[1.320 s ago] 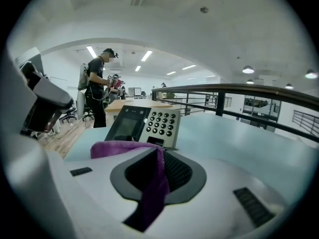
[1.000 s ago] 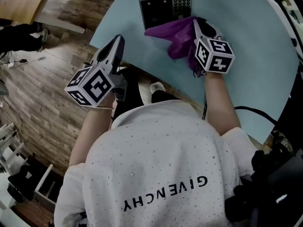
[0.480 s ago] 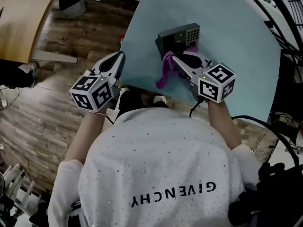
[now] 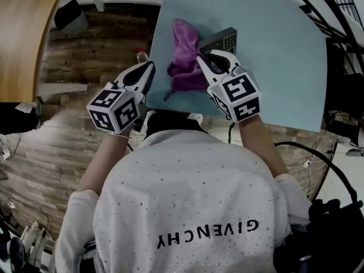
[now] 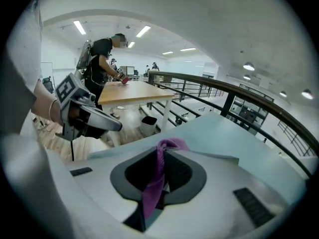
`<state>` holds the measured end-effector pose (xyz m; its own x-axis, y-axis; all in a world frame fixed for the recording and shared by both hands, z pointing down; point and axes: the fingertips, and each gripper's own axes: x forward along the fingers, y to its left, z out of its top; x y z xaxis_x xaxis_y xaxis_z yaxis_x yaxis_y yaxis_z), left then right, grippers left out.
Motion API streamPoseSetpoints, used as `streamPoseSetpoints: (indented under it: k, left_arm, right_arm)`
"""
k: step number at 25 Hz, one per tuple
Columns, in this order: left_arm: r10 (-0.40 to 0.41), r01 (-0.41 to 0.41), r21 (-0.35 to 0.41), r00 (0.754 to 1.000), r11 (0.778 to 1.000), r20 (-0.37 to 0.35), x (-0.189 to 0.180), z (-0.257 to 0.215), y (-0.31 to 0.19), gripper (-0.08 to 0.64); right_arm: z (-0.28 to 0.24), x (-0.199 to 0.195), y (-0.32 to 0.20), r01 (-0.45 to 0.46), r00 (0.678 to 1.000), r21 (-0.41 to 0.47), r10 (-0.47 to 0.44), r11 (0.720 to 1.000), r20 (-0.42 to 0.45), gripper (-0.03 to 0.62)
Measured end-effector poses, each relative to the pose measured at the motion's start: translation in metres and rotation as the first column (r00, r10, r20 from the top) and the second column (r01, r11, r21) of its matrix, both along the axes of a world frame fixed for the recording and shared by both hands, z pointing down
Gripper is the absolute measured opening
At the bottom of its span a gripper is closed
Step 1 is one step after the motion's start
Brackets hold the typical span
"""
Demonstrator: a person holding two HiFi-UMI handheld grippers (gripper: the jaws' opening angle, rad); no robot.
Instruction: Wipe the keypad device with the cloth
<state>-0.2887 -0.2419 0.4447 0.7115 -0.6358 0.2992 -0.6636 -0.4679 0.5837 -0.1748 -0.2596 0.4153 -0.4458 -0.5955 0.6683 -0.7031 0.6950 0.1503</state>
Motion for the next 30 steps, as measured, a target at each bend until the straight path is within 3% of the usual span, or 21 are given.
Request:
streamPoseSetpoints:
  k: [10,15,17,19,21,24,27,29,30]
  left_arm:
    - [0.073,-0.073,0.013,0.997,0.997,-0.037,0.014,-0.005,0.005,0.002]
    - [0.062,-0.061,0.024,0.997,0.998,-0.04,0.008,-0.01,0.011,0.002]
    - [0.047,-0.046,0.024,0.998,0.999,-0.038,0.002,-0.012,0.015,0.002]
    - [0.023,-0.022,0.03,0.999,0.999,-0.029,-0.008,-0.013,0.018,0.002]
    - [-0.007,0.008,0.029,1.0,1.0,-0.023,-0.02,-0.014,0.022,0.002]
    - [-0.063,0.063,0.032,0.998,0.997,-0.019,-0.041,-0.019,0.025,0.002]
    - [-0.112,0.113,0.039,0.994,0.993,-0.016,-0.063,-0.025,0.028,0.002]
    - [-0.146,0.146,0.038,0.989,0.989,-0.016,-0.078,-0.026,0.031,0.002]
    - [-0.161,0.161,0.035,0.987,0.986,-0.017,-0.084,-0.026,0.033,0.002]
  right_arm:
    - [0.051,0.033,0.05,-0.122,0.991,-0.093,0.116,0.988,-0.069,0.044]
    - [0.077,0.047,0.067,-0.163,0.984,-0.169,0.149,0.972,-0.093,0.044]
    - [0.073,0.038,0.072,-0.149,0.989,-0.233,0.144,0.961,-0.039,0.043]
    - [0.046,0.007,0.067,-0.048,0.993,-0.247,0.072,0.968,0.088,0.041]
    - [0.003,-0.031,0.054,0.063,0.981,-0.172,-0.029,0.983,0.192,0.041]
    - [-0.074,-0.067,0.011,0.124,0.968,0.054,-0.133,0.991,0.215,0.043]
    - [-0.147,-0.078,-0.026,0.101,0.962,0.288,-0.167,0.952,0.215,0.043]
    - [-0.159,-0.075,-0.041,0.104,0.968,0.349,-0.175,0.931,0.178,0.043]
    - [-0.15,-0.07,-0.045,0.11,0.975,0.339,-0.168,0.934,0.147,0.043]
